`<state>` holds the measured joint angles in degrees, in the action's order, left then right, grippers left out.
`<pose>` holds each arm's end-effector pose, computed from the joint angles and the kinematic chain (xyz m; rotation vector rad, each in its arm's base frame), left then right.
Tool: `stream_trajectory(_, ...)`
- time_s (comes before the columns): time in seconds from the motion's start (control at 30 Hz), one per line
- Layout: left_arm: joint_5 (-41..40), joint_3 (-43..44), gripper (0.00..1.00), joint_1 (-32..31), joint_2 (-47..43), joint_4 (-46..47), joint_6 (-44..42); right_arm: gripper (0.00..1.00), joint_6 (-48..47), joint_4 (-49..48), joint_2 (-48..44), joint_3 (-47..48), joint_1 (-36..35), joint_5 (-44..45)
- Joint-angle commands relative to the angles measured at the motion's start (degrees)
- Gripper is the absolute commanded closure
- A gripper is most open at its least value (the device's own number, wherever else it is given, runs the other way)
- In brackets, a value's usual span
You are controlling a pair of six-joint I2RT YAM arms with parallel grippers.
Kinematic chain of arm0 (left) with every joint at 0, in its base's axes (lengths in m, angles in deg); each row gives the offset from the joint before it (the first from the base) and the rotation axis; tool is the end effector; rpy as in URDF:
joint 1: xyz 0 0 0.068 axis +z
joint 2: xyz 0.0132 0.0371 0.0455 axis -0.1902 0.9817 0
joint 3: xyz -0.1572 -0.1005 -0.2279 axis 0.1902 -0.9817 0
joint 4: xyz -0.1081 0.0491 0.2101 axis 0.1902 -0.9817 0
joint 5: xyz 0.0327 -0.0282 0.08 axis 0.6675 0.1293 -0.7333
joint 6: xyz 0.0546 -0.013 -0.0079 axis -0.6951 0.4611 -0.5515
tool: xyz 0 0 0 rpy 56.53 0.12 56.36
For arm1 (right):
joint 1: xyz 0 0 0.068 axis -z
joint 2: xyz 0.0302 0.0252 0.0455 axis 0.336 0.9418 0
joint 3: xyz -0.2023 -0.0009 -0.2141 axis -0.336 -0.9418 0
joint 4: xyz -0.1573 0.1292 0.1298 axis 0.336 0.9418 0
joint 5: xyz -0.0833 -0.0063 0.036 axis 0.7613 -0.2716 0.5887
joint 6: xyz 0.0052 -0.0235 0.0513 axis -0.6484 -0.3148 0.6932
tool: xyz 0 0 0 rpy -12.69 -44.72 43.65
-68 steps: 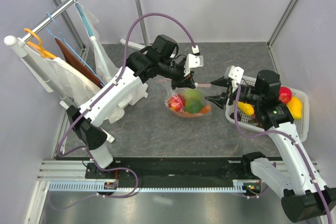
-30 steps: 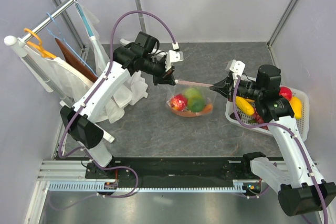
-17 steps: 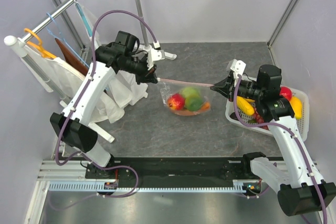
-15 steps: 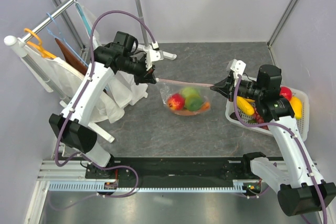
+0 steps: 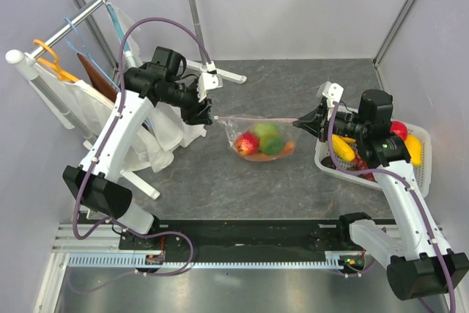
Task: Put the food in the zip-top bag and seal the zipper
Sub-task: Zip the zipper food storage bag at the center of the board, then place the zipper food storage bag at the center of the board.
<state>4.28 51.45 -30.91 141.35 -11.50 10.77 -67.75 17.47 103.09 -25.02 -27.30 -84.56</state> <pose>0.2521 -0.1186 0.4079 1.5622 1.7883 -0.6551 0.1611 0.0538 0.3853 -1.0099 1.5270 0.7350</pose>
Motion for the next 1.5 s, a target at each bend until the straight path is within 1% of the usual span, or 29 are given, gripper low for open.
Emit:
stream_trajectory(0.0,-0.3,9.1,0.34,-1.0,-1.8,-1.8,2.6,1.00,2.6,-2.4,0.7,2.6,0.9,-3.2)
stream_trajectory(0.03,-0.1,10.6,0.30,-2.2,-1.3,-1.8,4.7,1.00,2.7,-2.4,0.8,2.6,0.8,-3.4)
stream_trajectory(0.07,-0.3,11.7,0.22,-3.5,-1.1,-1.6,5.9,1.00,2.8,-2.5,0.8,2.5,0.7,-3.4)
stream_trajectory(0.1,-0.8,12.7,0.21,-6.7,-1.0,-0.6,6.8,1.00,2.8,-2.6,0.8,2.4,0.7,-3.5)
stream_trajectory(0.17,-3.3,12.1,0.19,-10.2,-0.8,0.9,9.3,1.00,2.8,-2.6,0.9,2.4,0.7,-3.6)
stream_trajectory(0.2,-4.9,10.2,0.18,-14.0,-0.7,1.8,9.5,1.00,2.9,-2.7,1.0,2.6,0.6,-3.5)
stream_trajectory(0.23,-7.5,8.9,0.17,-15.6,-1.0,5.0,10.2,1.00,2.9,-2.8,1.0,2.8,0.7,-3.7)
stream_trajectory(0.3,-8.5,5.1,0.16,-18.7,-1.6,8.6,10.6,1.00,2.9,-2.9,1.0,3.0,0.8,-3.7)
stream_trajectory(0.33,-9.5,4.3,0.16,-19.5,-1.6,11.3,11.1,1.00,2.8,-3.0,1.0,3.1,0.7,-4.0)
stream_trajectory(0.4,-10.9,3.7,0.15,-21.5,-0.2,12.8,10.4,1.00,2.3,-2.9,0.6,2.9,0.7,-4.1)
stream_trajectory(0.57,-11.7,6.8,0.16,-22.5,4.3,13.7,8.2,1.00,1.6,-2.4,-0.4,2.7,0.7,-4.8)
stream_trajectory(0.7,-11.7,6.9,0.16,-23.2,6.1,14.4,7.0,1.00,0.9,-1.9,-1.1,2.5,0.7,-5.0)
stream_trajectory(0.73,-11.6,6.8,0.18,-23.4,6.5,14.4,6.8,1.00,0.8,-1.8,-1.1,2.3,0.7,-5.0)
stream_trajectory(0.8,-11.2,6.9,0.25,-23.5,7.3,14.4,6.8,1.00,0.7,-1.8,-1.0,2.3,0.8,-4.9)
stream_trajectory(0.83,-10.6,7.0,0.44,-23.5,7.9,14.3,6.8,1.00,0.4,-1.7,-0.8,2.3,0.7,-4.8)
stream_trajectory(0.87,-10.4,7.1,0.58,-23.5,8.0,14.3,6.8,1.00,0.2,-1.6,-0.6,2.4,0.7,-4.8)
stream_trajectory(0.9,-10.5,7.3,0.75,-23.5,8.1,14.4,6.8,1.00,0.1,-1.5,-0.5,2.4,0.6,-4.5)
stream_trajectory(0.93,-11.3,7.9,0.98,-23.4,9.5,14.4,7.4,1.00,0.2,-1.5,-0.2,2.6,0.6,-4.2)
stream_trajectory(1.0,-13.7,13.2,0.98,-22.6,12.1,13.6,10.1,1.00,0.9,-1.3,0.4,2.9,0.7,-3.8)
stream_trajectory(1.03,-14.1,15.6,0.98,-22.0,13.4,13.6,10.9,0.83,1.8,-1.5,0.6,3.1,0.6,-3.5)
stream_trajectory(1.1,-16.2,23.0,0.98,-19.8,17.7,14.1,13.3,0.53,5.0,-1.7,1.6,4.0,0.6,-3.4)
stream_trajectory(1.13,-17.6,25.5,0.98,-19.2,19.3,14.7,13.5,0.27,6.3,-1.8,2.2,4.4,0.7,-1.6)
stream_trajectory(1.17,-19.0,29.2,0.98,-18.2,21.7,15.5,13.1,0.20,8.1,-1.8,2.5,4.8,0.7,-0.5)
stream_trajectory(1.2,-21.2,30.3,0.98,-17.7,22.6,16.8,12.4,0.17,9.0,-1.8,2.6,5.5,0.7,1.2)
stream_trajectory(1.23,-22.7,30.9,0.98,-17.2,23.2,21.0,11.5,0.14,9.5,-2.0,2.7,5.7,0.9,2.9)
stream_trajectory(1.33,-30.3,35.2,0.98,-16.4,26.9,26.4,6.5,0.09,12.7,-2.6,3.2,7.0,1.6,2.7)
stream_trajectory(1.37,-31.3,40.0,0.98,-16.1,28.2,26.5,4.8,0.08,13.8,-2.7,3.4,7.5,1.8,2.5)
stream_trajectory(1.43,-31.6,44.4,0.98,-15.7,30.5,26.7,3.6,0.02,17.1,-3.8,3.8,8.6,2.0,2.5)
stream_trajectory(1.47,-31.5,44.3,0.98,-15.7,30.4,27.6,2.4,0.02,17.9,-4.1,3.8,8.9,2.2,2.4)
